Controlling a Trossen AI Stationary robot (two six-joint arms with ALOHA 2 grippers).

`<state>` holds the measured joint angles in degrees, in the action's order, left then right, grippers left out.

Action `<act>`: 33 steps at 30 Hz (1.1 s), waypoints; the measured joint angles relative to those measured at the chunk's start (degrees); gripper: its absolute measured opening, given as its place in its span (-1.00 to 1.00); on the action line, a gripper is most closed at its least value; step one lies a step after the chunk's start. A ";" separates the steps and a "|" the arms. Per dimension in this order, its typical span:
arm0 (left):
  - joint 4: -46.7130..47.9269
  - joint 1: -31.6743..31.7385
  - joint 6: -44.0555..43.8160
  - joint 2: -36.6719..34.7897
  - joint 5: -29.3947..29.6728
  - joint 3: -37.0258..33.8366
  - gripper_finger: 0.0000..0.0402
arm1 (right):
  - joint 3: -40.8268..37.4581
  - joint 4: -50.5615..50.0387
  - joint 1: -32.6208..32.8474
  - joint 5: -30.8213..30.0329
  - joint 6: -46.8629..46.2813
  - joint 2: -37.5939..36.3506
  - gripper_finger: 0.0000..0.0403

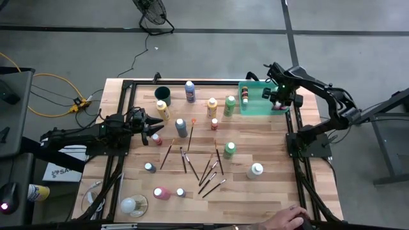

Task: Pick & Place Paint Supplies
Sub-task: Put the small red paint bottle into the green bin, then put the big green paint bottle into the green bin

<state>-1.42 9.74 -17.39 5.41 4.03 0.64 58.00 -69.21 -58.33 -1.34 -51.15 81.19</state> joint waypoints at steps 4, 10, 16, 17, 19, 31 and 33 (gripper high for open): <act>-0.01 0.00 0.00 -0.02 0.02 0.00 -0.24 | 0.00 -0.02 0.02 -0.04 -0.01 0.00 -0.31; -0.01 0.00 0.00 -0.02 0.02 0.00 -0.24 | 0.00 0.11 0.03 -0.18 -0.20 -0.03 -0.26; -0.01 0.00 0.00 0.00 0.02 0.00 -0.24 | 0.00 0.12 0.09 -1.07 -0.53 -2.09 -0.11; 0.01 0.00 0.00 -0.02 0.02 0.00 -0.24 | 0.00 0.08 0.10 -1.40 -0.98 -2.66 -0.08; 0.00 0.00 0.00 -0.01 0.01 0.00 -0.24 | 0.00 0.01 0.29 -1.68 -1.28 -3.89 0.00; 0.01 0.00 0.00 0.00 0.00 0.00 -0.24 | 0.00 -3.01 7.29 0.06 -1.54 -13.41 0.35; -0.01 0.00 0.00 -0.02 0.02 0.00 -0.24 | 0.00 -4.25 9.59 0.14 -1.50 -15.64 0.36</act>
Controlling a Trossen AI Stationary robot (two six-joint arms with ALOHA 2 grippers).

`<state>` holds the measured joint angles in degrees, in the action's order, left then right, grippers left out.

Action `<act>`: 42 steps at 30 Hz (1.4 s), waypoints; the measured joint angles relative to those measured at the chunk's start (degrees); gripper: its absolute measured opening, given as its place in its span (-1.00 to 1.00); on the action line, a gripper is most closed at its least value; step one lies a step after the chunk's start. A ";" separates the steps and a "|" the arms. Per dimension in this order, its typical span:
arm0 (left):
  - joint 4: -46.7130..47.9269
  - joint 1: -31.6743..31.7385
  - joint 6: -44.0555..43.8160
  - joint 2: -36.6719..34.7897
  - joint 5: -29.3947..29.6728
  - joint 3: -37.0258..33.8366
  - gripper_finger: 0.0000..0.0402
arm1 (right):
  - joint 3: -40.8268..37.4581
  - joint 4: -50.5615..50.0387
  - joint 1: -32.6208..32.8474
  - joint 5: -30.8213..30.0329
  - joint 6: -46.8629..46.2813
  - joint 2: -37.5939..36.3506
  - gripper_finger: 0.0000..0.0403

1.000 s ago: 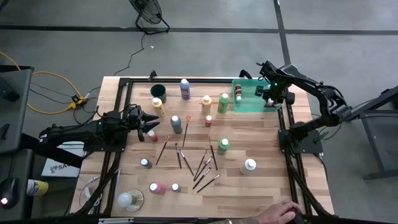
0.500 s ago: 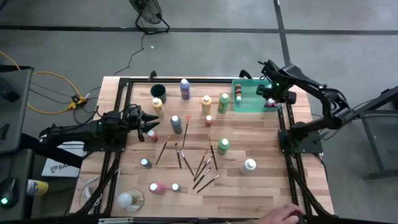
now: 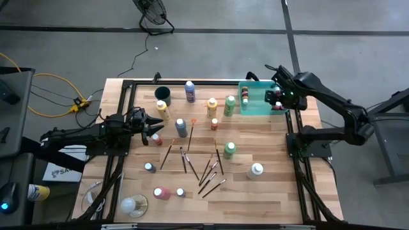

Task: Pick & Place Paint Supplies
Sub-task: Put the big green paint bottle into the green bin

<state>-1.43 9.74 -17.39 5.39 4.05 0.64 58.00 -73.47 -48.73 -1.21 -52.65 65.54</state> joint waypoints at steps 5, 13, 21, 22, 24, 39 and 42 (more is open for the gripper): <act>0.01 -0.01 0.00 0.00 -0.01 0.00 -0.24 | 0.02 -5.87 8.20 -0.17 0.33 -6.37 0.36; 0.02 0.00 0.00 0.00 -0.02 0.00 -0.24 | 0.02 -10.37 28.53 -0.14 -4.50 -15.98 0.36; 0.00 0.00 0.00 0.00 0.00 0.00 -0.24 | 0.02 -10.13 49.75 -0.27 -11.03 -17.62 0.36; 0.00 -0.01 0.00 0.02 -0.01 0.00 -0.24 | 0.02 -9.96 52.00 -0.27 -11.54 -17.18 0.36; 0.00 0.00 0.00 0.01 -0.01 0.00 -0.24 | 0.02 -9.26 56.10 -0.15 -12.83 -16.15 0.36; 0.00 0.00 0.00 0.00 0.00 0.00 -0.24 | 0.02 12.83 66.03 1.61 -31.19 -1.94 0.36; 0.00 0.00 0.00 0.00 0.00 0.00 -0.24 | 0.02 20.16 65.18 2.46 -31.16 2.12 0.36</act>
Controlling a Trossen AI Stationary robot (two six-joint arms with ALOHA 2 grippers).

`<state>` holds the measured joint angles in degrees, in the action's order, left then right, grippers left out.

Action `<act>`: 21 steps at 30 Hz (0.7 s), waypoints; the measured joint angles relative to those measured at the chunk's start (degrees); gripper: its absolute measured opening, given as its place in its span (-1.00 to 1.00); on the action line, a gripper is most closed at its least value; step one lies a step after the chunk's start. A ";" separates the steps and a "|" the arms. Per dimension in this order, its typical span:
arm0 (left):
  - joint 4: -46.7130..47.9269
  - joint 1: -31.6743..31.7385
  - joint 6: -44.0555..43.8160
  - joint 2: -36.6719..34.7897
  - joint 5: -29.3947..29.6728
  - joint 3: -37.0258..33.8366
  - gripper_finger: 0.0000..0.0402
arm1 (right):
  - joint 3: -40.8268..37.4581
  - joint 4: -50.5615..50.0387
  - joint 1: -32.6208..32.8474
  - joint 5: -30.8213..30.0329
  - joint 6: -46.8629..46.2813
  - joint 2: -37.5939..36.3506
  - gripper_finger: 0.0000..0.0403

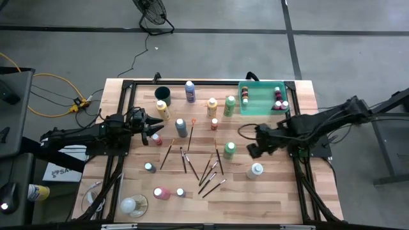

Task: Pick & Place Paint Supplies
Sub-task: Put the big green paint bottle into the green bin

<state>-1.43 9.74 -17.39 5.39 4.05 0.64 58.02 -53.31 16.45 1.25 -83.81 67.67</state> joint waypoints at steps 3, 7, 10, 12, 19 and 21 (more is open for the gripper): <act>0.01 0.00 0.00 0.01 -0.02 0.00 -0.24 | 0.00 6.41 0.00 -0.54 0.38 2.69 0.36; 0.00 0.00 0.00 0.00 0.00 0.00 -0.24 | 0.00 10.59 0.00 -4.37 1.66 4.36 0.36; 0.02 0.00 0.00 0.00 -0.02 0.00 -0.24 | 0.00 10.27 0.03 -6.75 2.38 4.48 0.36; 0.02 0.00 0.00 0.01 0.00 0.00 -0.24 | 0.00 10.24 0.48 -7.47 3.30 4.52 0.36; 0.01 0.00 0.00 0.01 0.00 0.00 -0.24 | 0.00 11.12 4.11 -7.72 8.40 4.84 0.36; 0.01 0.00 0.00 0.01 -0.01 0.00 -0.24 | 0.00 11.18 4.28 -7.71 11.63 4.93 0.36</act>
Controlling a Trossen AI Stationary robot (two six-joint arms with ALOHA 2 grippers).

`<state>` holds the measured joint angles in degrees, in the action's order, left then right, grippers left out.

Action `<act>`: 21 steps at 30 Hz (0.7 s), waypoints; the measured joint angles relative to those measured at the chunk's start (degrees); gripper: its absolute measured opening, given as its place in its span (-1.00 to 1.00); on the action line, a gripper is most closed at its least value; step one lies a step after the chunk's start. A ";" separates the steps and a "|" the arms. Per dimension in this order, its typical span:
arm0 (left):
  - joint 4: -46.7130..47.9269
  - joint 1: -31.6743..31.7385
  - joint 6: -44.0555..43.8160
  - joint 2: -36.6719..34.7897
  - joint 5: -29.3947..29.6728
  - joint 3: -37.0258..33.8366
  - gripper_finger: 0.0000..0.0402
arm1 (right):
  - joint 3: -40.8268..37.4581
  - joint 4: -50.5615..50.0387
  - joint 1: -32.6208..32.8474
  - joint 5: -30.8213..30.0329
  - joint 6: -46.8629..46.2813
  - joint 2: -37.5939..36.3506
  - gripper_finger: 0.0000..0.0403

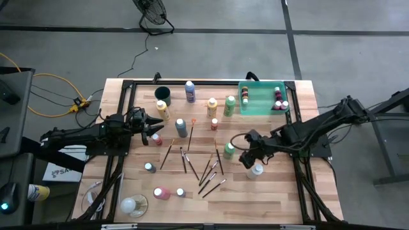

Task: Pick & Place Paint Supplies
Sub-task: Put the big green paint bottle into the green bin

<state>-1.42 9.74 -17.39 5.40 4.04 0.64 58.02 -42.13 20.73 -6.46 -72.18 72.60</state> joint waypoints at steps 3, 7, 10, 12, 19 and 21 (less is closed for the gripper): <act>0.00 0.00 0.00 -0.01 -0.01 0.00 -0.24 | 0.00 0.54 -0.10 -1.05 6.17 0.00 0.35; -0.01 0.00 0.00 0.01 -0.01 0.00 -0.24 | 0.00 0.83 0.31 -3.11 27.17 0.00 0.31; -0.01 0.00 0.00 0.00 0.01 0.00 -0.24 | 0.00 1.30 0.51 -5.54 40.12 0.00 0.28; -0.01 0.00 0.00 -0.01 -0.01 0.00 -0.24 | 0.00 2.93 0.44 -9.76 44.15 0.00 0.27; 0.00 -0.01 0.00 -0.01 -0.01 0.00 -0.24 | 0.02 4.15 -1.35 -14.69 48.52 0.03 0.25; 0.01 0.00 0.00 0.00 -0.01 0.00 -0.24 | 0.02 5.02 -1.90 -14.13 48.52 0.80 0.25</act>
<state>-1.41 9.74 -17.39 5.40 4.03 0.64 58.04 -37.11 18.83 -20.58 -23.66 73.40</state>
